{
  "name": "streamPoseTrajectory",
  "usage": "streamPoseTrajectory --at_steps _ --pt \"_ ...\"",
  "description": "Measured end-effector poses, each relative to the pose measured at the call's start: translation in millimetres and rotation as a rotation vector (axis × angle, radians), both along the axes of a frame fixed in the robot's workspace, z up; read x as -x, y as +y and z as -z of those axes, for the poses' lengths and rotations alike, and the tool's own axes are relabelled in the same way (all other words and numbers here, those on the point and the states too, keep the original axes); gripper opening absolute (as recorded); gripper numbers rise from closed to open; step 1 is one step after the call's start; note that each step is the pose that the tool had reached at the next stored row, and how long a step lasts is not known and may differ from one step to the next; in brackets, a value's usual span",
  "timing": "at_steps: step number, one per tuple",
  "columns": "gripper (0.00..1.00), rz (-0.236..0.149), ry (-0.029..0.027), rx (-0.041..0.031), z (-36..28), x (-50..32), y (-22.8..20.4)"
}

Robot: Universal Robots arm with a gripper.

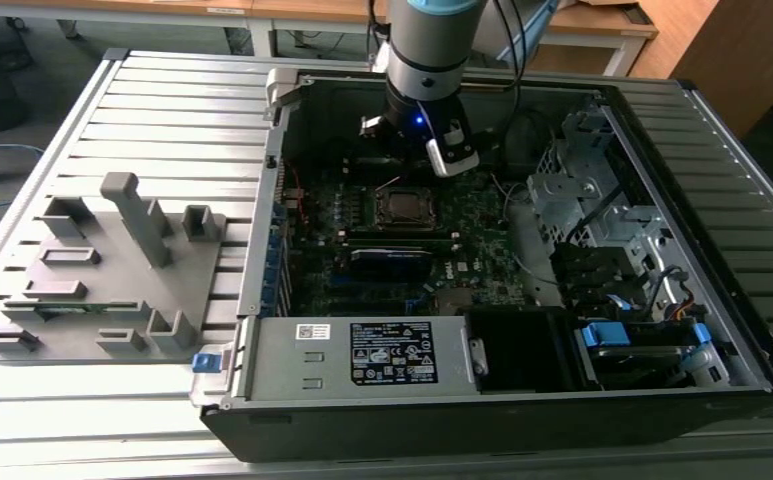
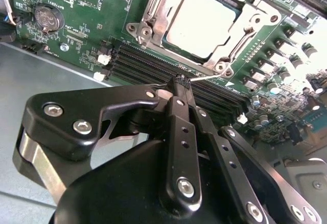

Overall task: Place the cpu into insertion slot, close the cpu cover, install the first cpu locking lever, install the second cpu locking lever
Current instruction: 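Install the first cpu locking lever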

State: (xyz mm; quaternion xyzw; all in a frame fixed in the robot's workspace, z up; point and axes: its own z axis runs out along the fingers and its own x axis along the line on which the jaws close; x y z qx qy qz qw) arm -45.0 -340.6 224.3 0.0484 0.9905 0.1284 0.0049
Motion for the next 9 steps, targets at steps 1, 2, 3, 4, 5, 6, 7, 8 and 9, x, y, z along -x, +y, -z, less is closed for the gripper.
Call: streamPoseTrajectory --at_steps 1,2,3,4,5,6,7,8,9 --pt "0.11 0.000 0.0000 -0.0001 0.0 0.0 0.0" --pt "0.11 0.000 0.0000 -0.0002 0.0 0.0 0.0" --pt "0.11 0.000 0.0000 -0.0009 0.1 0.0 0.0" --pt "0.11 0.000 -0.0001 -0.0084 0.4 -0.1 0.0" --pt "0.11 0.000 0.0000 -0.0182 0.6 -0.1 0.0" --pt "0.11 0.000 -0.0001 -0.0239 0.6 0.0 0.1" --pt "0.11 0.000 -0.0001 -0.0240 0.6 0.0 0.1" --pt "0.11 0.000 0.0000 -0.0240 0.7 0.0 0.1" --pt "0.11 0.000 -0.0008 -0.0242 1.1 0.0 0.1"
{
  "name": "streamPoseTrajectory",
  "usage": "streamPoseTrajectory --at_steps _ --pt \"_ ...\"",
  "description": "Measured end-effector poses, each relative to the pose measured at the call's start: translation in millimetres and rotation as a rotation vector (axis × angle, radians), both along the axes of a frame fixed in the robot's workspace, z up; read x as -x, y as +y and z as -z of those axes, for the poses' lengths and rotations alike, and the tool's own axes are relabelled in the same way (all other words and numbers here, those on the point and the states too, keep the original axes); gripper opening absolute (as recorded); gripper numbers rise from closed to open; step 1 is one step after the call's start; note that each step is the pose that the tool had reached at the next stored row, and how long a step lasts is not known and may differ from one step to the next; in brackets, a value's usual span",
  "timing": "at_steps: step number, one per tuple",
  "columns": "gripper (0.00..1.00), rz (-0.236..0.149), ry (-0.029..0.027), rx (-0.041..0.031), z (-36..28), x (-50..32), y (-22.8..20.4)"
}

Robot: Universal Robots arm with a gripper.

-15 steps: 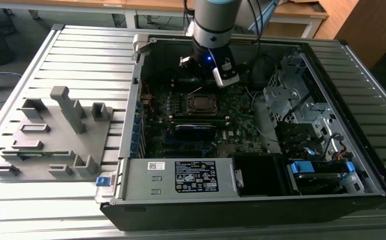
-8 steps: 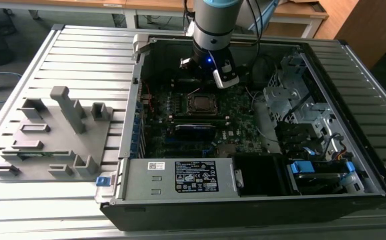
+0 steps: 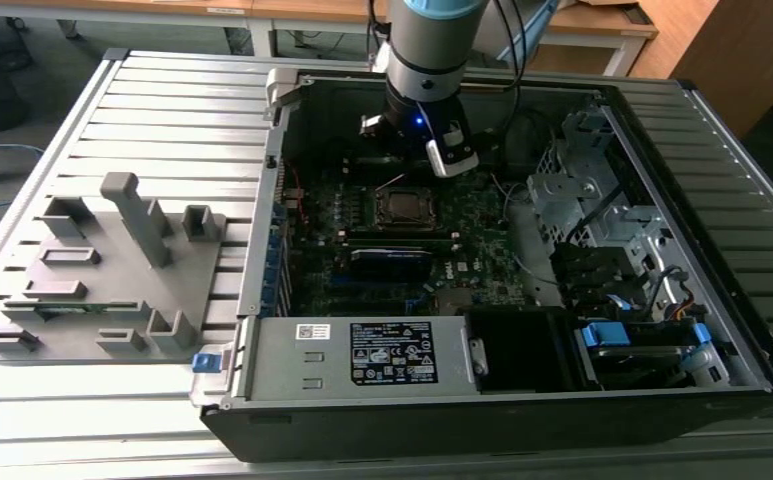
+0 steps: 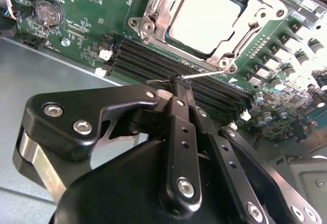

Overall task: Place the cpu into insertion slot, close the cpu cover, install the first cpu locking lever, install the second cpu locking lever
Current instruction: 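Install the first cpu locking lever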

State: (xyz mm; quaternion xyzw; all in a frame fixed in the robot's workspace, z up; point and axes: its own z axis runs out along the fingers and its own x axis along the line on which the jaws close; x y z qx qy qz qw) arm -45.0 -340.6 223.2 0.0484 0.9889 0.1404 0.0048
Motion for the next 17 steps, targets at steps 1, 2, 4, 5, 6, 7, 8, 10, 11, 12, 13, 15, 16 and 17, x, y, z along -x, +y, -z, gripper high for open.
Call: streamPoseTrajectory --at_steps 1,2,4,5,6,7,8,10,11,12,13,15,16,17 --pt "0.11 0.000 -0.0031 0.0001 0.7 0.0 0.0" --pt "0.11 0.000 -0.0076 0.0001 1.6 0.0 0.0" --pt "0.11 0.000 -0.0175 0.0004 2.8 0.1 -0.1" --pt "0.11 0.000 -0.0183 0.0004 2.8 0.1 -0.1" --pt "0.11 0.000 -0.0185 0.0004 2.8 0.1 -0.1" --pt "0.11 0.000 -0.0187 0.0003 2.8 0.1 0.0" --pt "0.11 0.000 -0.0189 0.0002 2.8 0.1 0.0" --pt "0.11 0.003 -0.0192 0.0003 2.9 0.1 0.0" --pt "0.11 0.017 -0.0192 0.0005 3.2 0.2 0.0" --pt "0.11 0.034 -0.0191 0.0008 3.5 0.1 0.0" --pt "0.11 0.052 -0.0192 0.0012 3.8 0.1 0.0" --pt "0.11 0.086 -0.0198 0.0022 4.4 0.1 0.0" --pt "0.11 0.097 -0.0204 0.0028 4.6 0.1 0.0" --pt "0.11 0.104 -0.0221 0.0038 4.8 0.3 0.2"
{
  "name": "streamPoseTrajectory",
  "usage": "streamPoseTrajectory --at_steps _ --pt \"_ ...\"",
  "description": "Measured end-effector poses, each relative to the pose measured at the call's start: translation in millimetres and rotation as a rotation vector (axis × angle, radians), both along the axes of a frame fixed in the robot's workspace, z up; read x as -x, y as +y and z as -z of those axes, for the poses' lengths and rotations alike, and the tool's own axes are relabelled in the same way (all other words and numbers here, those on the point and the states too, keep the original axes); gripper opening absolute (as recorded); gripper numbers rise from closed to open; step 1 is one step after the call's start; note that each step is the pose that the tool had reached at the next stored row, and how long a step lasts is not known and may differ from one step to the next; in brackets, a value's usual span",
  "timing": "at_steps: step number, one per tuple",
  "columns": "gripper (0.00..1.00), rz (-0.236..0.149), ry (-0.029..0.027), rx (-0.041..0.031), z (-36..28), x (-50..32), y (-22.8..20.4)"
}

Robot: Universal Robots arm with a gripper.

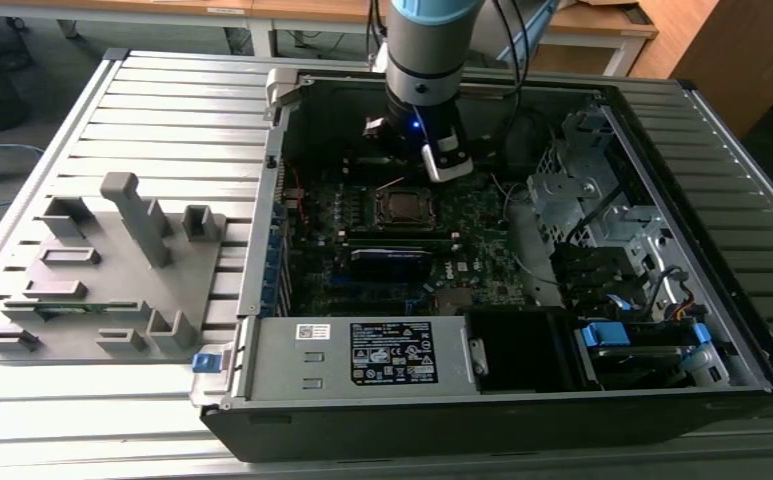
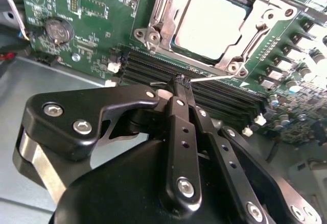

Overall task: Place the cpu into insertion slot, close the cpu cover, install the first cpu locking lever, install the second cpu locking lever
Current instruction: 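Install the first cpu locking lever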

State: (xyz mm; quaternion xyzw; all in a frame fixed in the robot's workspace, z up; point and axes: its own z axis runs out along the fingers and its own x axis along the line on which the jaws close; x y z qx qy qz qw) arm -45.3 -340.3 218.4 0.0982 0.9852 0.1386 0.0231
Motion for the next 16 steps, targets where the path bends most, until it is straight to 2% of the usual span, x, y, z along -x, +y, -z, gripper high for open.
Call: streamPoseTrajectory --at_steps 7,8,13,16 --pt "0.11 0.015 -0.0173 0.0083 0.7 6.5 3.3" --pt "0.11 0.018 -0.0190 0.0113 1.0 6.6 3.6" --pt "0.11 0.046 -0.0232 0.0208 2.3 6.7 4.8" --pt "0.11 0.052 -0.0250 0.0221 2.7 7.6 8.1"
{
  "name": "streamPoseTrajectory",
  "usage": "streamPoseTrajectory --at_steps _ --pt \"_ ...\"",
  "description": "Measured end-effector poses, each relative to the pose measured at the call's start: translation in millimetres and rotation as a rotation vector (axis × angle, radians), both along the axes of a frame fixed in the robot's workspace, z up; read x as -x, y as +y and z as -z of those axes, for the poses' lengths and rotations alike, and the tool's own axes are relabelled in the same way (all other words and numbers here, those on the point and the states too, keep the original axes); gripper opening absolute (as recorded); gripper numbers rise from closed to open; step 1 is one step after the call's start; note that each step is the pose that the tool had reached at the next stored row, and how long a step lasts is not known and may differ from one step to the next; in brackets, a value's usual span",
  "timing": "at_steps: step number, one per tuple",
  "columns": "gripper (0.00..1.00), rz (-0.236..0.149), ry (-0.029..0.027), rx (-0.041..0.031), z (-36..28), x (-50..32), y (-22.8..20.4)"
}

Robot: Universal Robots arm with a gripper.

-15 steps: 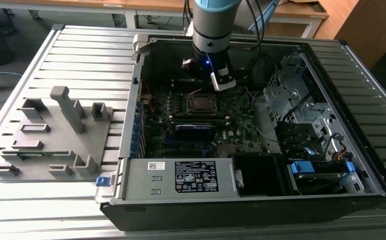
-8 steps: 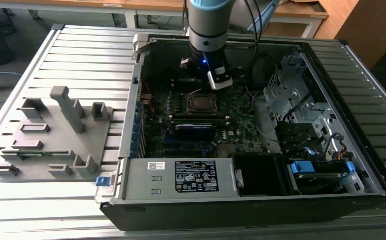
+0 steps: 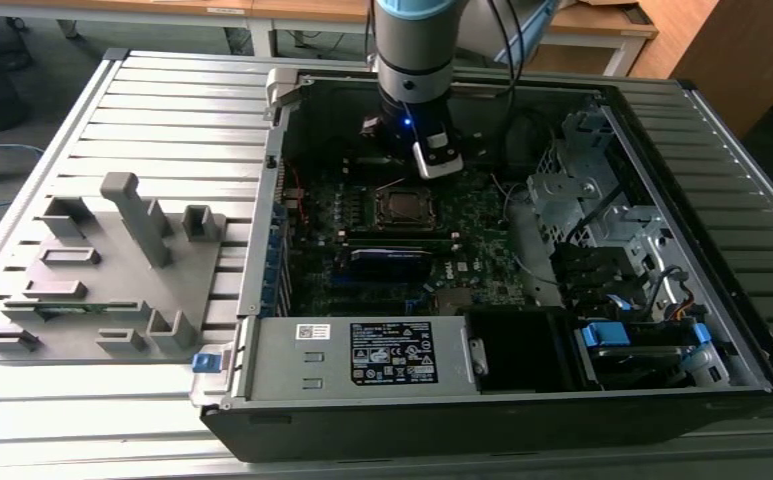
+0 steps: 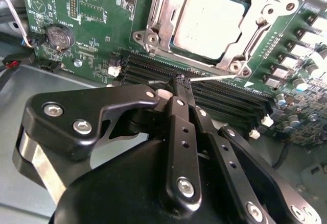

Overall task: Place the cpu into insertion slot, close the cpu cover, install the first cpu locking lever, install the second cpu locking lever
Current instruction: 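Install the first cpu locking lever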

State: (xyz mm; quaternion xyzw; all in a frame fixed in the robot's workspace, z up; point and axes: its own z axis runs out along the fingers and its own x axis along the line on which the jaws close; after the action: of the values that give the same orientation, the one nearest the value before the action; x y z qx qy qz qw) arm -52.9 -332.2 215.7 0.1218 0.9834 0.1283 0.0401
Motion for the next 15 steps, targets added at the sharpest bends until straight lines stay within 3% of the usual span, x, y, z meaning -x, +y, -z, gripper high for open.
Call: streamPoseTrajectory --at_steps 4,9,15 --pt "0.11 0.012 -0.0013 0.0044 0.7 0.7 2.5" --pt "0.11 0.067 -0.0024 0.0152 1.9 0.7 2.5" --pt "0.11 0.081 -0.0028 0.0163 2.1 0.8 2.6"
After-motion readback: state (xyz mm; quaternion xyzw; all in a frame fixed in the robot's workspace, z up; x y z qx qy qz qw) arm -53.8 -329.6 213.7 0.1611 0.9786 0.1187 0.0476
